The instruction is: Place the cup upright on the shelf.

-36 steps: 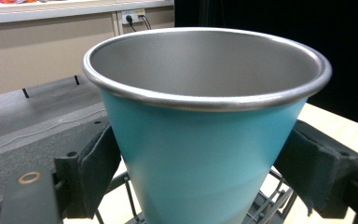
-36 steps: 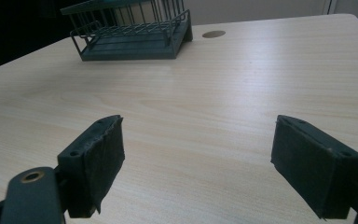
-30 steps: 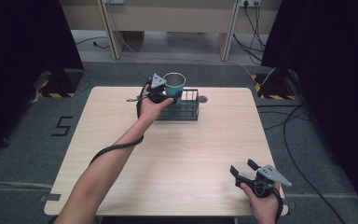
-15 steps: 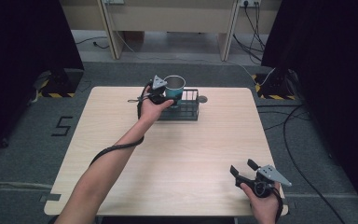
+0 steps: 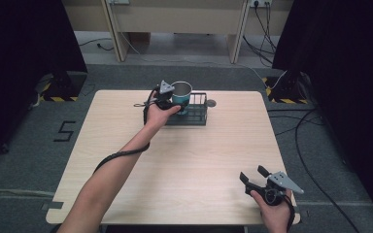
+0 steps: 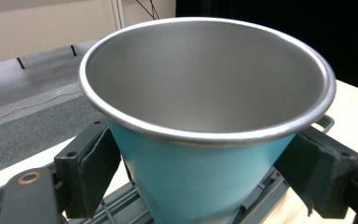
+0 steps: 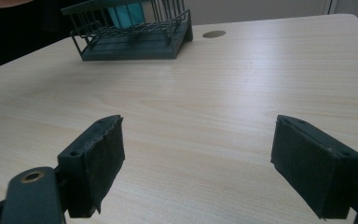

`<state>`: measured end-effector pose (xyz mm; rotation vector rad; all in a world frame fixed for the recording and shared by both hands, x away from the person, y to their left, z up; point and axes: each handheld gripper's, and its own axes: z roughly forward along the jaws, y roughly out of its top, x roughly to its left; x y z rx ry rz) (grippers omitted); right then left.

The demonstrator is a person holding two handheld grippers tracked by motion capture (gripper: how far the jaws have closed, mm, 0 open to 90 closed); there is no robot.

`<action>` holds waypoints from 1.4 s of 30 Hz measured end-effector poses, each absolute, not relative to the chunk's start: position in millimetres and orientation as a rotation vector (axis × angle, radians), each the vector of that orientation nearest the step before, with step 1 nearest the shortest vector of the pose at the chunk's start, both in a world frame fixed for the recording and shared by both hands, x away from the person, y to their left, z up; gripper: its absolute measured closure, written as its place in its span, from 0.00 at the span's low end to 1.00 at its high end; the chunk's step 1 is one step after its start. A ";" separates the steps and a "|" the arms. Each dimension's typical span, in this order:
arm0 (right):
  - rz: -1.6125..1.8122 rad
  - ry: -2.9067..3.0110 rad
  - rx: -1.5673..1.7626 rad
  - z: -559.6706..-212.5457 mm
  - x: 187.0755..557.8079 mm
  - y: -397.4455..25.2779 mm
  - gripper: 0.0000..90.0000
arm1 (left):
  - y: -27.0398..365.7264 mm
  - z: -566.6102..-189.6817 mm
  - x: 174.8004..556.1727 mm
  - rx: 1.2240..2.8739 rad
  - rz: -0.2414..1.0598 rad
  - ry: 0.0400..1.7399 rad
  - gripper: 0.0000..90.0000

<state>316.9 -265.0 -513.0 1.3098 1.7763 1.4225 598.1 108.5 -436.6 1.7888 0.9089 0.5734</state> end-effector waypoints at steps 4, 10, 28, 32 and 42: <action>1.423 1.777 1.309 -513.0 316.9 -265.0 0.20 | 108.3 -438.0 598.4 1.796 0.571 0.913 0.18; 1.419 1.776 1.302 -513.0 317.1 -265.6 0.20 | 107.7 -441.0 598.7 1.807 0.570 0.927 0.18; 1.424 1.780 1.310 -513.0 316.9 -264.8 0.20 | 106.3 -440.0 598.0 1.815 0.581 0.916 0.16; 1.425 1.780 1.312 -513.0 316.8 -264.8 0.20 | 108.0 -440.2 596.3 1.811 0.577 0.917 0.16; 1.421 1.783 1.311 -512.9 317.0 -264.6 0.20 | 112.2 -433.7 590.1 1.810 0.590 0.901 0.16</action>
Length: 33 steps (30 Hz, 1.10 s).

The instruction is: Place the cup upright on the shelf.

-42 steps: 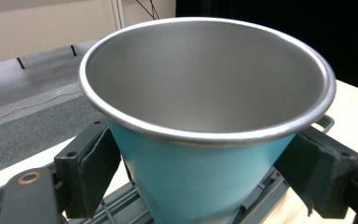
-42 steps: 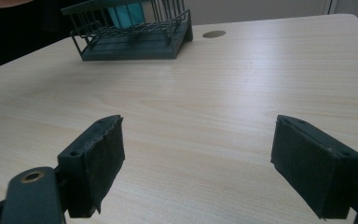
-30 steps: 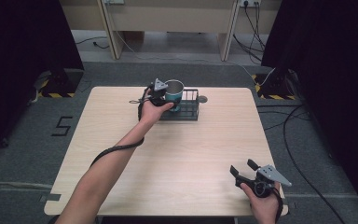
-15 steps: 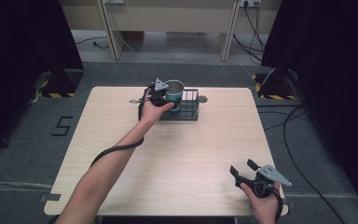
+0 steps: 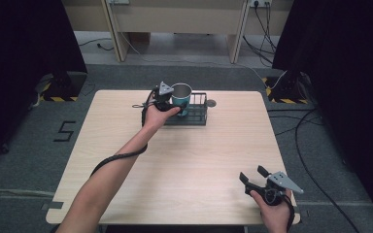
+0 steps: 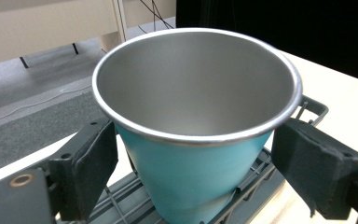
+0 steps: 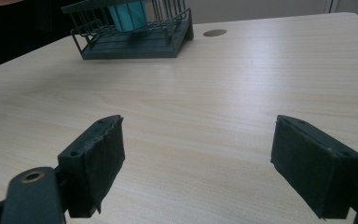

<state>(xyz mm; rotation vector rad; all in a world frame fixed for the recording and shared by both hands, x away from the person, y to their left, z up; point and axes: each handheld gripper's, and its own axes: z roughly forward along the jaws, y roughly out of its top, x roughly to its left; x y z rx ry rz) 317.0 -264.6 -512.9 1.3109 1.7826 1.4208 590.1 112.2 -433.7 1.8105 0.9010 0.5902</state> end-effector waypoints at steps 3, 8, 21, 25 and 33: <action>1.421 1.783 1.312 -512.9 317.0 -264.6 0.20 | 113.8 -431.4 587.8 1.812 0.592 0.895 0.16; 1.420 1.783 1.310 -512.9 317.0 -264.5 0.20 | 116.4 -430.9 584.7 1.814 0.584 0.893 0.16; 1.419 1.782 1.312 -512.8 316.8 -264.1 0.20 | 125.8 -428.3 573.7 1.812 0.585 0.876 0.16; 1.418 1.783 1.314 -512.8 316.9 -264.0 0.20 | 130.8 -428.3 567.4 1.816 0.587 0.869 0.16; 1.416 1.783 1.315 -512.8 316.9 -263.8 0.20 | 142.6 -430.7 547.8 1.814 0.598 0.833 0.16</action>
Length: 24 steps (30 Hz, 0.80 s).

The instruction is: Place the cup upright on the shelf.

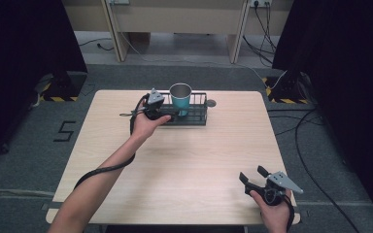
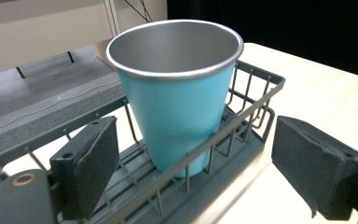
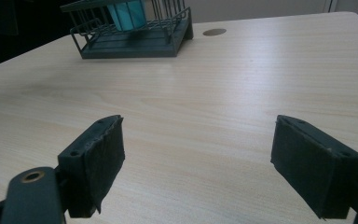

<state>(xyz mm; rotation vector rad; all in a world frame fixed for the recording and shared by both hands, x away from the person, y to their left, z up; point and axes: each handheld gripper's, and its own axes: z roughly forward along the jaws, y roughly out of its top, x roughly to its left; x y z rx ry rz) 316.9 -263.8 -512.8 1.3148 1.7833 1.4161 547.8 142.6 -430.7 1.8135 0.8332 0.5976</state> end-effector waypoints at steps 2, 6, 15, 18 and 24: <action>1.415 1.783 1.314 -512.8 316.8 -263.7 0.20 | 146.1 -430.9 543.5 1.809 0.601 0.833 0.16; 1.415 1.782 1.315 -512.8 316.7 -263.7 0.20 | 153.4 -432.6 533.6 1.808 0.599 0.821 0.16; 1.416 1.778 1.310 -512.9 316.8 -264.4 0.20 | 176.6 -446.7 502.2 1.808 0.592 0.815 0.16; 1.415 1.778 1.311 -513.0 316.9 -264.2 0.20 | 186.1 -455.1 490.1 1.806 0.581 0.818 0.16; 1.411 1.778 1.315 -512.8 316.8 -264.0 0.20 | 202.0 -471.5 469.5 1.805 0.571 0.817 0.16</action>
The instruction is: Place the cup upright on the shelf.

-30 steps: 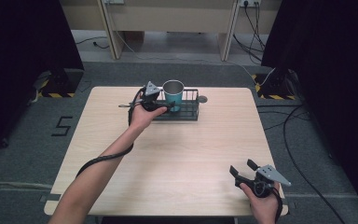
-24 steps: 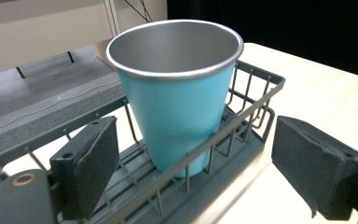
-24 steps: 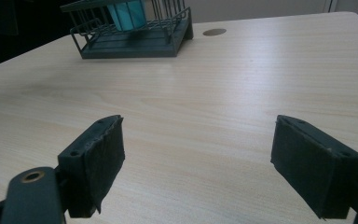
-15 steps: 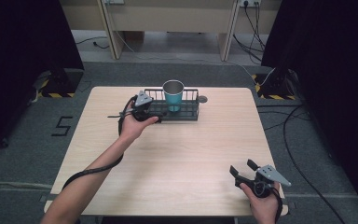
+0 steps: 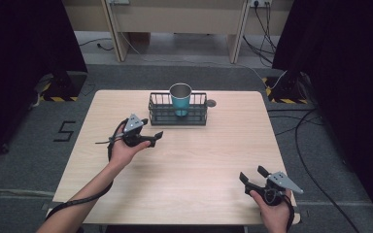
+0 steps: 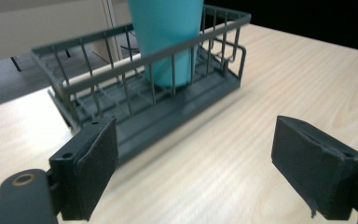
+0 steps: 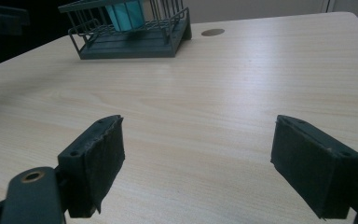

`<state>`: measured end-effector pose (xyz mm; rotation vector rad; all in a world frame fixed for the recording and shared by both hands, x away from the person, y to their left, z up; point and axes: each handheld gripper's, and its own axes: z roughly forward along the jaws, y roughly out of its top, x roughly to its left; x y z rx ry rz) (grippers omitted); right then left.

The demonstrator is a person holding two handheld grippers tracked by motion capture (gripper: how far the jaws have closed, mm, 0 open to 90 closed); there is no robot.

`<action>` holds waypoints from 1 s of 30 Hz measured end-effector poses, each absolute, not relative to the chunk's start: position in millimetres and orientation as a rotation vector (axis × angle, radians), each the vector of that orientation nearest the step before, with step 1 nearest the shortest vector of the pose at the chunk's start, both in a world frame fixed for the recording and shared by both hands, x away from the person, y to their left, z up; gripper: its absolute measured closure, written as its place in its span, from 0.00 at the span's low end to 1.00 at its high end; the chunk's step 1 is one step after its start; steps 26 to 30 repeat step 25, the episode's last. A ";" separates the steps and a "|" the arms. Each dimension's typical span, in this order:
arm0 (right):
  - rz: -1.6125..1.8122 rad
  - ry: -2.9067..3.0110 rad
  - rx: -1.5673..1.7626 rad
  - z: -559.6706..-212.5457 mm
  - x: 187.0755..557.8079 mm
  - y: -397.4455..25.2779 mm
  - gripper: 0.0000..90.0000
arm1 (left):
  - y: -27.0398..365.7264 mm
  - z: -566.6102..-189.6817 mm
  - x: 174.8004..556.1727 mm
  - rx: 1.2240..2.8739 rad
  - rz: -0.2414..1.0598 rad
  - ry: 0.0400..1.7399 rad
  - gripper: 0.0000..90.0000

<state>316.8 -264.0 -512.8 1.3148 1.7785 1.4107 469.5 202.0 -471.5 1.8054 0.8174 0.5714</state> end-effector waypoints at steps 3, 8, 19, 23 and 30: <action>1.412 1.775 1.314 -512.9 316.9 -264.1 0.20 | 208.8 -477.5 461.3 1.810 0.572 0.823 0.16; 1.409 1.771 1.316 -512.9 316.9 -264.5 0.20 | 220.6 -485.6 448.1 1.814 0.575 0.827 0.16; 1.406 1.771 1.313 -512.9 316.7 -264.4 0.20 | 235.4 -503.0 420.9 1.805 0.541 0.847 0.16; 1.410 1.776 1.313 -512.8 316.5 -263.6 0.20 | 236.9 -505.3 414.2 1.782 0.526 0.847 0.16; 1.410 1.777 1.313 -512.8 316.6 -263.6 0.20 | 236.9 -504.9 414.5 1.774 0.531 0.840 0.16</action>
